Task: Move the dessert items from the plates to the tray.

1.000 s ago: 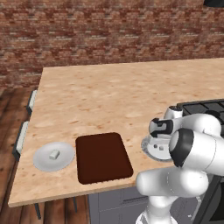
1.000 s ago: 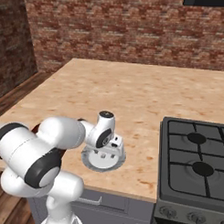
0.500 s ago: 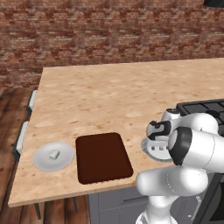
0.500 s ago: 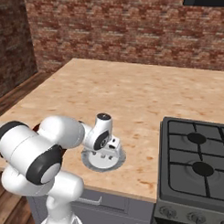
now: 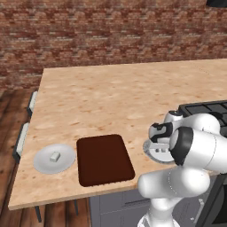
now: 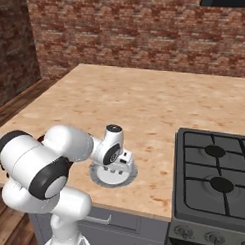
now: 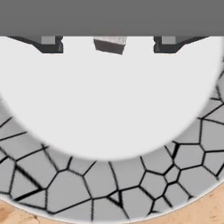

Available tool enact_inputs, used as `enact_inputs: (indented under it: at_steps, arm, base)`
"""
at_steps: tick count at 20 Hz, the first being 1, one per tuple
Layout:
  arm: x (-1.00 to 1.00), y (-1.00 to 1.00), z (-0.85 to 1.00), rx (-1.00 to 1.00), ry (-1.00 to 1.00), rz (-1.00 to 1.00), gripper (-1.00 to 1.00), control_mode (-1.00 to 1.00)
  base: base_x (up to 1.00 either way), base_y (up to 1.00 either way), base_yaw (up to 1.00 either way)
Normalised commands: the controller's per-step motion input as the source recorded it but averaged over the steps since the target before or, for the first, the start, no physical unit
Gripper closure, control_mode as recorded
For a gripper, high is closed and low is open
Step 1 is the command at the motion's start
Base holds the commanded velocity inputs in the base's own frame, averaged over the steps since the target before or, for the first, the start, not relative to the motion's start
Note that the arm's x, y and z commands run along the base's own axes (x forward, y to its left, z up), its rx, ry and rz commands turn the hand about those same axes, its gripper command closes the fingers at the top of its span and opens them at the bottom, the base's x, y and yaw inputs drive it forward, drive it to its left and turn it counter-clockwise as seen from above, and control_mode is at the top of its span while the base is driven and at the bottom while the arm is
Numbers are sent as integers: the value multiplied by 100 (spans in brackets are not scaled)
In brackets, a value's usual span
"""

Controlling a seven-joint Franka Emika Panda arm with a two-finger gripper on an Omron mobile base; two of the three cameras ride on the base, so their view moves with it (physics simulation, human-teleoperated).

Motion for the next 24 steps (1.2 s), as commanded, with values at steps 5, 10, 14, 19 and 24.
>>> enact_inputs:
  at_steps: [5,10,14,19,24]
  arm:
    - [0,0,0,0,0,0,100,-100]
    - [0,10,16,0,0,-1,100,-100]
    - [0,49,61,0,0,-6,100,-100]
    - [0,89,77,0,0,-7,100,-100]
    - [0,100,29,0,0,-7,100,-100]
  base:
    - [0,0,0]
    - [0,0,0]
    - [0,0,0]
    - [0,0,0]
    - [0,0,0]
